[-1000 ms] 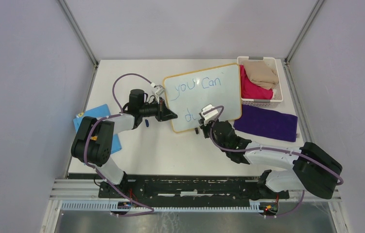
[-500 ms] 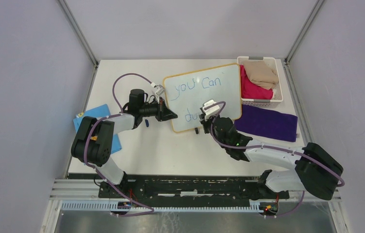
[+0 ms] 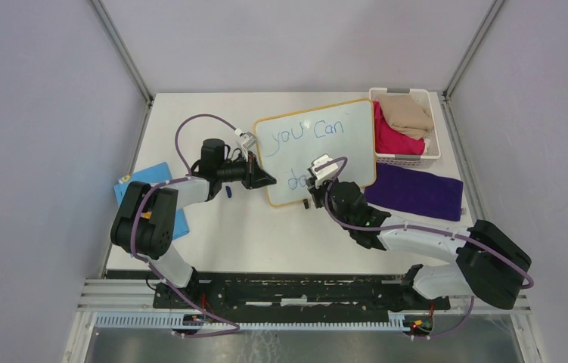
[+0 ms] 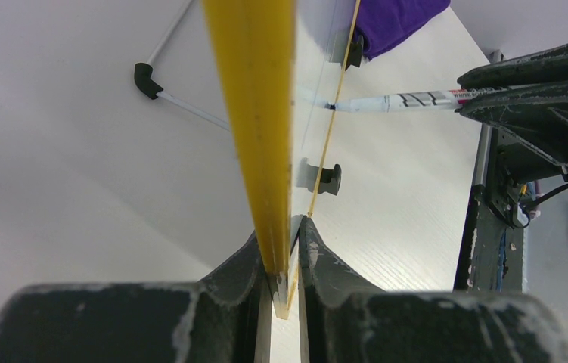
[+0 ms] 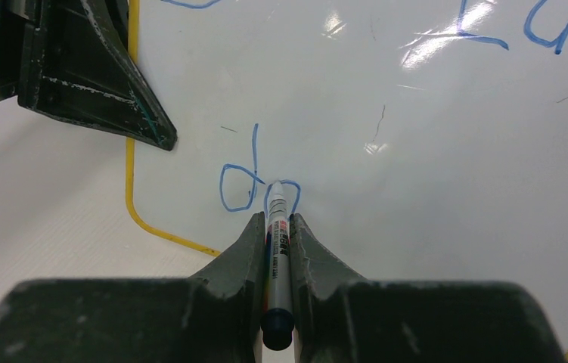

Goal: Write a sentence on the whiteboard

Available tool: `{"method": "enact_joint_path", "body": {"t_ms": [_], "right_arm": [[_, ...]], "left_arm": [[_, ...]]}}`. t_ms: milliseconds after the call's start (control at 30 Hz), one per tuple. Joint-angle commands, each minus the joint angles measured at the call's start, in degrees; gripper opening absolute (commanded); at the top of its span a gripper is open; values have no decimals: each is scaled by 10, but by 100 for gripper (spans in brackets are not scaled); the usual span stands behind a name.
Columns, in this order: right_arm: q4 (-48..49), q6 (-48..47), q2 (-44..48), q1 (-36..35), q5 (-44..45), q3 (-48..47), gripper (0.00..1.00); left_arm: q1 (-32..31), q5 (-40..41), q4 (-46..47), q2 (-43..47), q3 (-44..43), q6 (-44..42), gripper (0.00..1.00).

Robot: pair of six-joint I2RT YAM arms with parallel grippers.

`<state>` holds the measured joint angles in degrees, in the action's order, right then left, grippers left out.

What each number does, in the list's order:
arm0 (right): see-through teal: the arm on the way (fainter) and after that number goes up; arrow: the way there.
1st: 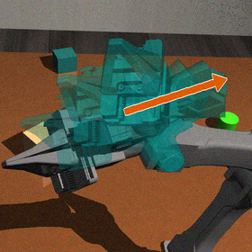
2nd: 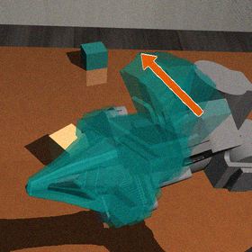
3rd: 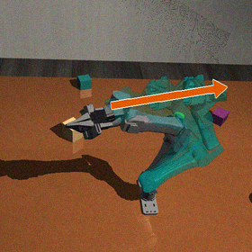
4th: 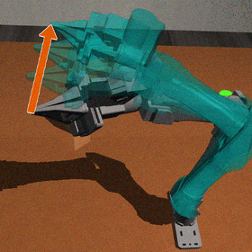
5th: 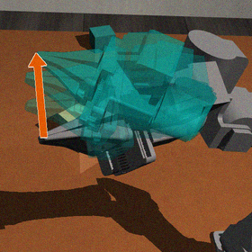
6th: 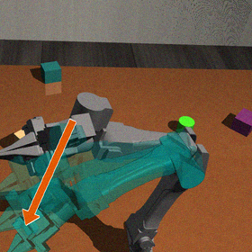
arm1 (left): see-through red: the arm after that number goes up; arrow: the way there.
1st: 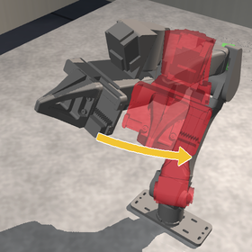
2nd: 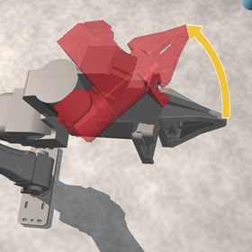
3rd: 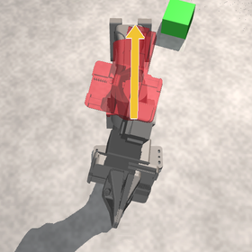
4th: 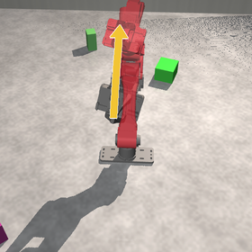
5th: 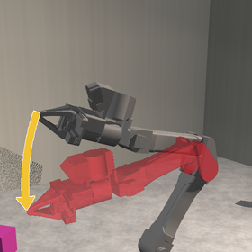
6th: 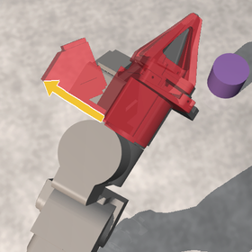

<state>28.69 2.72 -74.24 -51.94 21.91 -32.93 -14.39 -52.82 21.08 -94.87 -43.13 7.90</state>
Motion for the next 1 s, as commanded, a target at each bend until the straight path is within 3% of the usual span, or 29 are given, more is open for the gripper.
{"method": "enact_joint_path", "body": {"t_ms": [0, 233, 600, 967], "right_arm": [[17, -2, -11, -6, -13, -21, 0], [10, 9, 2, -10, -4, -2, 0], [0, 5, 143, 41, 42, 18, 0], [16, 25, 99, 73, -39, 9, 0]], "left_arm": [[-16, 48, -71, -15, 4, -55, 2], [-17, 48, -72, -15, 4, -56, 2], [-16, 50, -72, -15, 3, -57, 2], [-17, 49, -72, -18, 3, -56, 2]]}}
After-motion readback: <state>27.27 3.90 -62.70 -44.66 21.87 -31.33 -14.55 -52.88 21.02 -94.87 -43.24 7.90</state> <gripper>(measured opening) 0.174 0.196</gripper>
